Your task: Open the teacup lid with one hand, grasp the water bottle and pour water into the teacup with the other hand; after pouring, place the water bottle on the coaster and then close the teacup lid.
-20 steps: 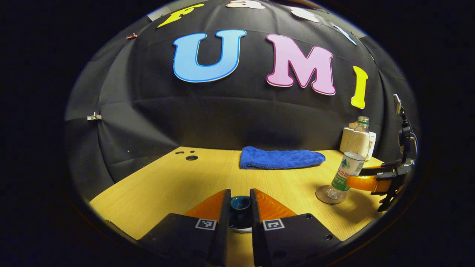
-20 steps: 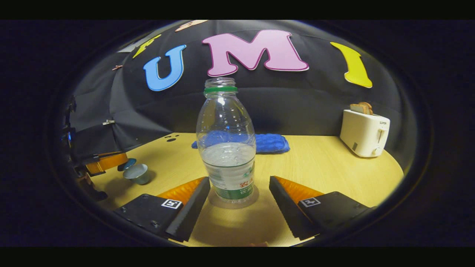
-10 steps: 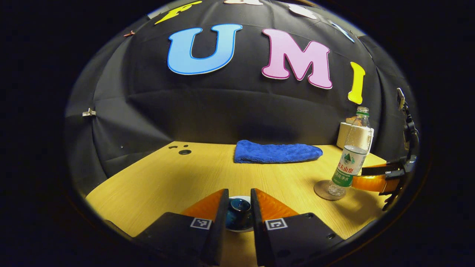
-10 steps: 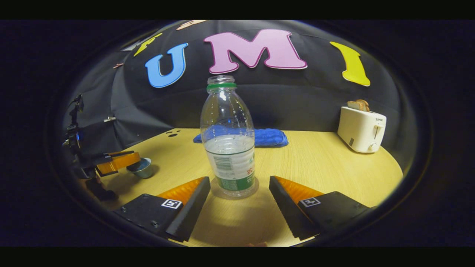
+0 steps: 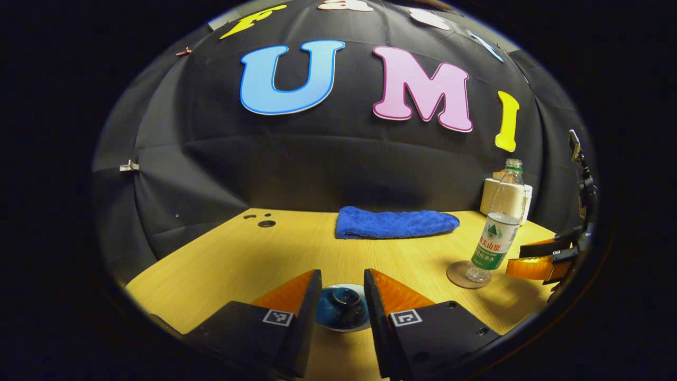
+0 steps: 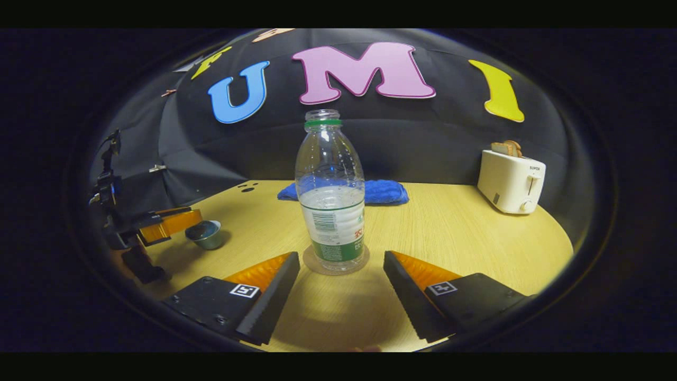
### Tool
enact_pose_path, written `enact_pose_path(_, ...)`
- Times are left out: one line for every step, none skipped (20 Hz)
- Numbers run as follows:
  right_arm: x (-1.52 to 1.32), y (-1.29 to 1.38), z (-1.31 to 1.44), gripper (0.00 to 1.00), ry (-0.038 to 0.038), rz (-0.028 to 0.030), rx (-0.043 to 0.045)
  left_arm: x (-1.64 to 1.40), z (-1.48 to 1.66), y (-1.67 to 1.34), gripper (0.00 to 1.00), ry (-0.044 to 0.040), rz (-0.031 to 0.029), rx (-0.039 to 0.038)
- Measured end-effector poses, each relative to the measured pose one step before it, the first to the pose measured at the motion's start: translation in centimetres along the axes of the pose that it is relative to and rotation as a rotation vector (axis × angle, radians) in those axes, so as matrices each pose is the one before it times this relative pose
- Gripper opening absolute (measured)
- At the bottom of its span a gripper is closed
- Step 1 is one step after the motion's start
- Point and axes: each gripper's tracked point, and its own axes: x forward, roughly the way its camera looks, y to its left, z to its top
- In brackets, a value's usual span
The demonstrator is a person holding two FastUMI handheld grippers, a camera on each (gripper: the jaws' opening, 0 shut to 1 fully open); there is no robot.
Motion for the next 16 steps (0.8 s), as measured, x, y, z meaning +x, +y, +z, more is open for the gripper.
enact_pose_path(-0.043, 0.002, 0.323, 0.99, -0.01047, -0.00321, -0.00017, -0.309, 0.348, 0.148, 0.52, -0.00452, 0.00178, 0.00144)
enact_pose_path(0.062, -0.053, 0.211, 0.99, -0.00976, -0.00251, -0.00017, -0.233, 0.214, 0.234, 0.52, 0.00007, 0.00629, 0.00593)
enact_pose_path(-0.005, -0.002, 0.221, 0.99, -0.00392, -0.00298, -0.00035, -0.175, 0.039, 0.311, 0.52, 0.00641, 0.00631, 0.00798)
enact_pose_path(-0.156, -0.008, 0.054, 0.99, -0.00097, -0.00117, -0.00063, -0.258, -0.258, 0.293, 0.52, 0.01126, 0.00573, 0.00662)
enact_pose_path(-0.192, 0.107, 0.138, 0.99, -0.00142, 0.00127, -0.00012, -0.096, -0.297, 0.238, 0.52, 0.01103, 0.00132, -0.00292)
enact_pose_path(-0.14, 0.103, 0.17, 0.99, -0.00028, 0.00352, -0.00137, -0.018, -0.565, 0.0, 0.52, 0.01881, -0.00852, -0.01222)
enact_pose_path(-0.101, 0.085, 0.028, 0.99, -0.00031, 0.00434, -0.00609, 0.061, -0.634, -0.032, 0.52, 0.0199, -0.00819, -0.01779)
enact_pose_path(-0.078, -0.061, 0.175, 0.99, -0.00208, 0.00283, -0.01059, 0.081, -0.646, -0.011, 0.57, 0.01457, -0.00608, -0.01761)
enact_pose_path(0.015, -0.093, 0.144, 0.99, -0.00136, 0.00214, -0.01447, 0.161, -0.355, -0.018, 0.52, 0.00777, -0.00473, -0.01467)
enact_pose_path(-0.119, -0.109, 0.047, 0.99, -0.00105, 0.00079, -0.01565, 0.043, -0.04, -0.11, 0.48, -0.008, -0.0066, -0.01168)
enact_pose_path(-0.084, -0.126, 0.1, 0.99, -0.00099, 0.0005, -0.01264, 0.143, -0.153, -0.137, 0.53, -0.00026, -0.00548, -0.0044)
enact_pose_path(-0.066, -0.1, -0.002, 0.99, 0.0, -0.00003, -0.00732, 0.107, -0.216, -0.217, 0.53, -0.00041, -0.00762, -0.00039)
enact_pose_path(-0.068, -0.07, 0.043, 0.99, -0.00135, 0.00039, -0.00101, 0.053, 0.021, 0.025, 0.59, -0.00279, 0.00258, 0.00344)
enact_pose_path(-0.028, 0.023, 0.017, 0.99, -0.00169, -0.00108, 0.0024, 0.04, 0.041, -0.111, 0.54, -0.00317, -0.00163, 0.00245)
enact_pose_path(0.036, -0.023, 0.027, 0.99, -0.00191, -0.00248, 0.0052, 0.1, 0.104, -0.113, 0.54, -0.00007, -0.00311, 0.00173)
enact_pose_path(-0.008, 0.061, 0.144, 0.99, -0.00146, -0.00391, 0.00685, -0.025, -0.058, -0.016, 0.55, -0.00028, 0.00105, 0.00557)
